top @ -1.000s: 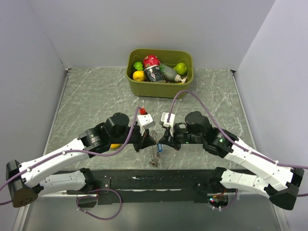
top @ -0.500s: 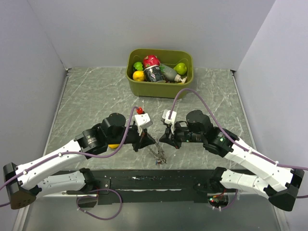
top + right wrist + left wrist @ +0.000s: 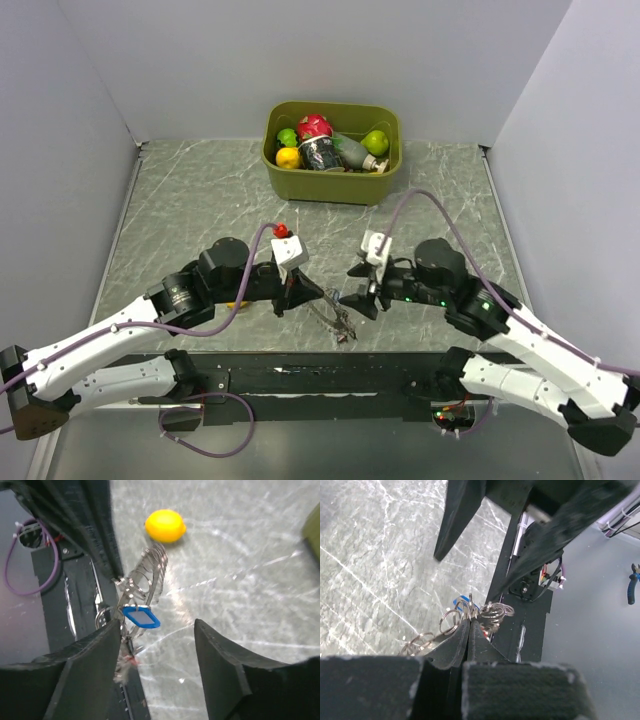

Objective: Put the keys on the keyring

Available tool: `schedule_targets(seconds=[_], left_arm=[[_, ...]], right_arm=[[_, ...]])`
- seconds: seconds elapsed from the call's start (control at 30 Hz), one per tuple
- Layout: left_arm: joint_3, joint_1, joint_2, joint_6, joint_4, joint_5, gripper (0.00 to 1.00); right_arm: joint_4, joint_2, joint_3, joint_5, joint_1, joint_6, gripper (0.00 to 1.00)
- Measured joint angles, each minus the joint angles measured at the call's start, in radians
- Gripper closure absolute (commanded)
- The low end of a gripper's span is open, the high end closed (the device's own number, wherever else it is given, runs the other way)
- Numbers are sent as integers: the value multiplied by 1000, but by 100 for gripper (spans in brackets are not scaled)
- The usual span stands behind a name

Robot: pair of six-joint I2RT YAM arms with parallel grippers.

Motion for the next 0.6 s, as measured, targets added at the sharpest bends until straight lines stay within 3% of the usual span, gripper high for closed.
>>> schedule_targets(seconds=[0.23,0.47,0.6], left_arm=[[-30,0,-1,2,37,32,99],[-47,0,-6,8,62,65,99],[-47,0,-18,8,74,74,99]], right_arm=[[55,-122,-33,-76,-1,-39,35],[94,-80,-5,-234,-2,-54,59],[94,-19,13,-287,-2,-58,66]])
